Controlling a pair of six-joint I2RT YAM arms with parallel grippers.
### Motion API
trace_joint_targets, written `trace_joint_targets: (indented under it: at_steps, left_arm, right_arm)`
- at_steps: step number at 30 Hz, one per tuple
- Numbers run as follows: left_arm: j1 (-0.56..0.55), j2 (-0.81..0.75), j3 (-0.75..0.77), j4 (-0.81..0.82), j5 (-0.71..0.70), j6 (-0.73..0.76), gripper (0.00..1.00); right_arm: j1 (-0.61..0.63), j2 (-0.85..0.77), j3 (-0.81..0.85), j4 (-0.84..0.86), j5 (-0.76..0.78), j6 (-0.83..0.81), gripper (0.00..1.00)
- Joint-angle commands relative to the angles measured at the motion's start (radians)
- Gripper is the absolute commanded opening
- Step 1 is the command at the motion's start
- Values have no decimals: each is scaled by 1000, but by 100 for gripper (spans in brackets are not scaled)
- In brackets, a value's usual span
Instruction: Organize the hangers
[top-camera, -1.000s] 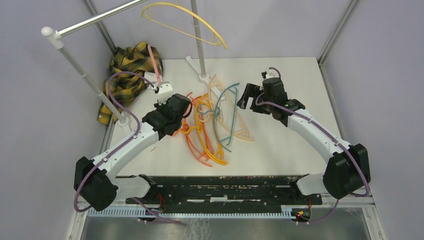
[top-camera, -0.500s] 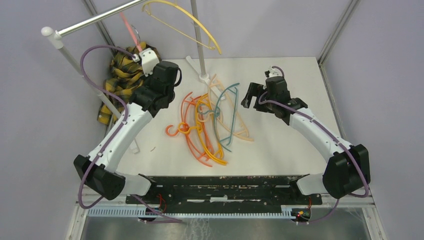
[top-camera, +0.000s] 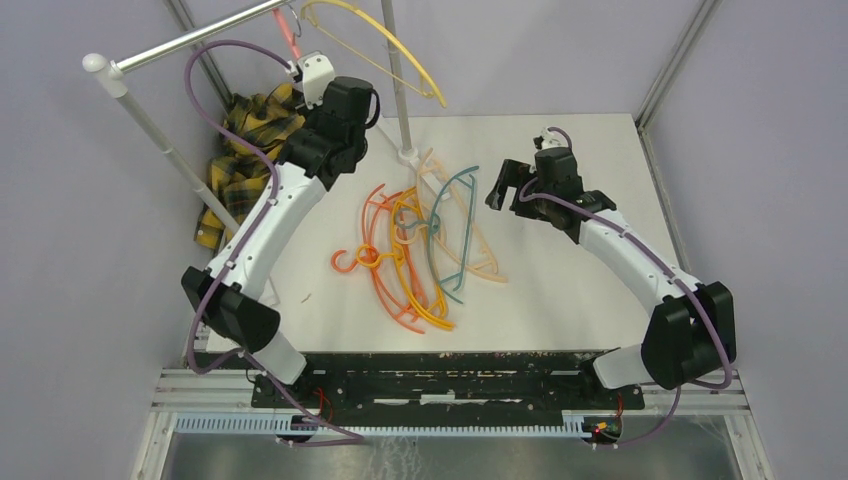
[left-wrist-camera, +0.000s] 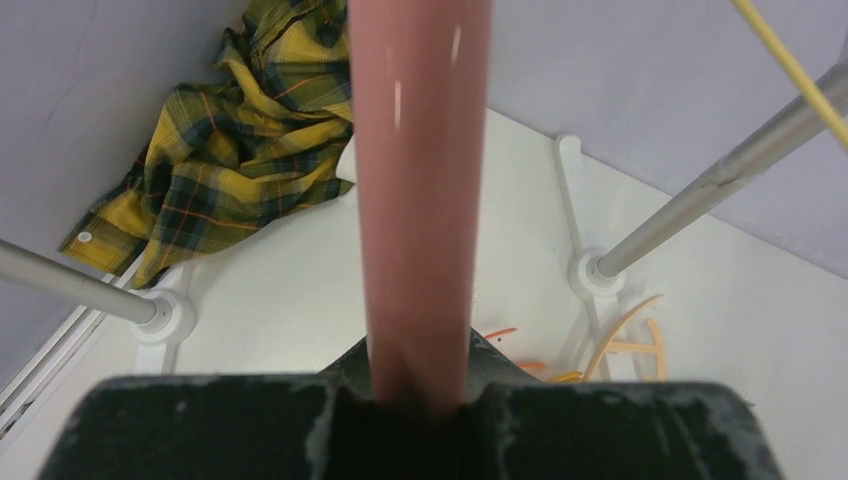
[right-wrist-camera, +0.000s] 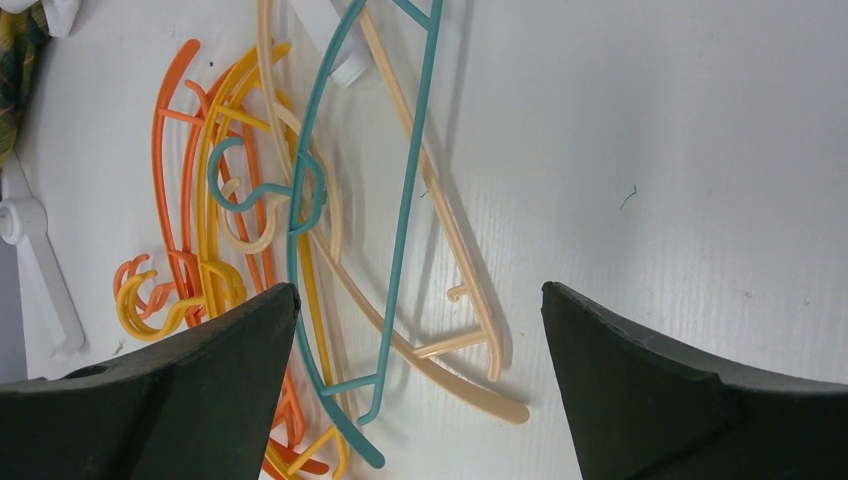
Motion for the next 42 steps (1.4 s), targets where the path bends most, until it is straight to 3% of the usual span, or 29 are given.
trace_joint_targets:
  at_steps: [1,6,19,26,30,32,38,42]
  left_arm:
    - [33,41,134,10,-29,51,3]
    - [72,137,278,-83,25,61,3]
    - [77,256,387,-151,106,117,3]
    - [81,378,588,-271,173,154,3]
    - [95,383,610,-260,217,150,3]
    - [96,379,608,-249,234,155,7]
    - [95,378,615,-202,315,203,38]
    - [95,372,619,-162,360,250,53]
  right_arm:
    - [-15,10,39,37,-14,-14,100]
    - [-34,14,34,46,-39,-8,100]
    - [-70,-2,52,45,-64,-7,100]
    - [-77,3,48,46,-73,-6,100]
    - [-82,-5,41,42,-73,-11,100]
    - [-86,-8,35,43,-70,-12,100]
    - [-92,-7,24,48,-72,-6,100]
    - [-93,-5,17,56,-74,-2,100]
